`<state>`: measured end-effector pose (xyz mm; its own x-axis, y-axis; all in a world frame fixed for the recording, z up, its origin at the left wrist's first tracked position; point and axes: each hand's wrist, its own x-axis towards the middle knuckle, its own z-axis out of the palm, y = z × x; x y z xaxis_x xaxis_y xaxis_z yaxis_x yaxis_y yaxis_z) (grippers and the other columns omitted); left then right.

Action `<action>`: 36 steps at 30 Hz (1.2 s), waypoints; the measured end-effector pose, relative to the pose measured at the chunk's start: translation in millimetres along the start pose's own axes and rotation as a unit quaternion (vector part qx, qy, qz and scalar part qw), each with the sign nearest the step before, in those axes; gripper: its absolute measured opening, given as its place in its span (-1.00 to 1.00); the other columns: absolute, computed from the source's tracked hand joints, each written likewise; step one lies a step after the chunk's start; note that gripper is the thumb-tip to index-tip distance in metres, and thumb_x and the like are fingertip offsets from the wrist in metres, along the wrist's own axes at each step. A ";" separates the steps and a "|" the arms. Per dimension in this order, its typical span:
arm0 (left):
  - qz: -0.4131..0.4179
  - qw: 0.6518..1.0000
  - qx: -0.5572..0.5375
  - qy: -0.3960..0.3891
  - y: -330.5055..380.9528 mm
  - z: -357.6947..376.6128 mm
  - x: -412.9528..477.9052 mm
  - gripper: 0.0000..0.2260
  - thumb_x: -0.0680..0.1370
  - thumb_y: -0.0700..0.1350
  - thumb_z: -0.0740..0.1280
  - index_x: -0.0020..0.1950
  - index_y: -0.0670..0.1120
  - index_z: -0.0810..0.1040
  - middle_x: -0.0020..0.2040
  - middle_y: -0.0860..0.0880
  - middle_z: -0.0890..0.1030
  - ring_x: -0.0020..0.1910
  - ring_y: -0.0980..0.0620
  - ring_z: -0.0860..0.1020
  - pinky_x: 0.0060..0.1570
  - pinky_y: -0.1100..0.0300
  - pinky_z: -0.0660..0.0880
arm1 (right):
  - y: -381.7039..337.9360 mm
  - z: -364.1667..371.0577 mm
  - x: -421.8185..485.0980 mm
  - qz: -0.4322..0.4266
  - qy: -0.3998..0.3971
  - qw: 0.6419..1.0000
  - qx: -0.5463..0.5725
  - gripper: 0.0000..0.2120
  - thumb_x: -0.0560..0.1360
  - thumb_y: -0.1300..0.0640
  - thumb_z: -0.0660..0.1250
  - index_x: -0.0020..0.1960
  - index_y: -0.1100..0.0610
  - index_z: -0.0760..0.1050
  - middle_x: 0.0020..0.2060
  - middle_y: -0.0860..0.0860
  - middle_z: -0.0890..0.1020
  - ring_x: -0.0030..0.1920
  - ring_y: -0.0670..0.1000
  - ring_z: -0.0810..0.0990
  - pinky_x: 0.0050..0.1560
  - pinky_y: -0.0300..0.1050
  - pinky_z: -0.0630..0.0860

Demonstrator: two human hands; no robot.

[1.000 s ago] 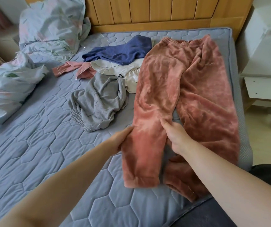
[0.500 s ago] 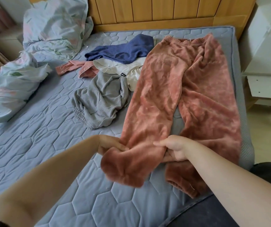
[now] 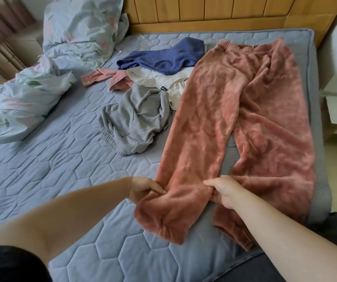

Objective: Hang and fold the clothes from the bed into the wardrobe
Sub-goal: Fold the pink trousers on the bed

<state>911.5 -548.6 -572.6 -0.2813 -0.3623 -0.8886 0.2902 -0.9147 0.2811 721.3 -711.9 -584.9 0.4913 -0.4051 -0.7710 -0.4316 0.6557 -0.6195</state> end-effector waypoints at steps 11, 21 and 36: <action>0.177 0.499 0.673 0.516 107.1 57.3 32.1 -0.55 0.59 0.22 0.10 0.36 -0.02 0.38 0.24 -0.05 0.48 0.19 -0.11 0.47 -0.05 0.04 0.41 | -16.4 -48.5 11.2 -0.363 0.292 0.718 -0.517 -0.50 0.47 0.17 0.31 0.39 0.20 0.35 0.37 0.19 0.36 0.39 0.19 0.29 0.37 0.10 0.22; 0.275 0.617 0.527 0.516 197.1 70.4 139.9 -0.47 0.62 0.18 -0.01 0.56 0.08 0.00 0.58 -0.01 -0.02 0.54 -0.10 -0.10 0.45 -0.20 -0.10 | -50.5 -113.1 22.7 -0.303 0.199 0.733 -0.575 -0.80 0.51 0.02 0.27 -0.12 0.09 0.61 -0.07 0.05 0.62 0.09 0.17 0.54 0.03 -0.05 0.43; 0.404 0.549 0.399 0.613 216.1 21.4 188.8 -0.46 0.48 0.08 0.11 0.43 -0.09 0.39 0.47 -0.03 0.34 0.50 -0.04 0.18 0.46 -0.08 0.02 | -155.9 -117.3 110.6 -0.273 0.360 0.718 -0.529 -0.54 0.51 -0.08 0.33 0.30 0.14 0.38 0.20 0.10 0.47 0.25 0.15 0.41 0.19 0.03 0.36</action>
<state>901.5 -818.5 -671.7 0.6146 -0.7618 0.2045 -0.7633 -0.5090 0.3980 754.2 -933.6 -590.8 0.4517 -0.8921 -0.0106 -0.8435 -0.4231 -0.3308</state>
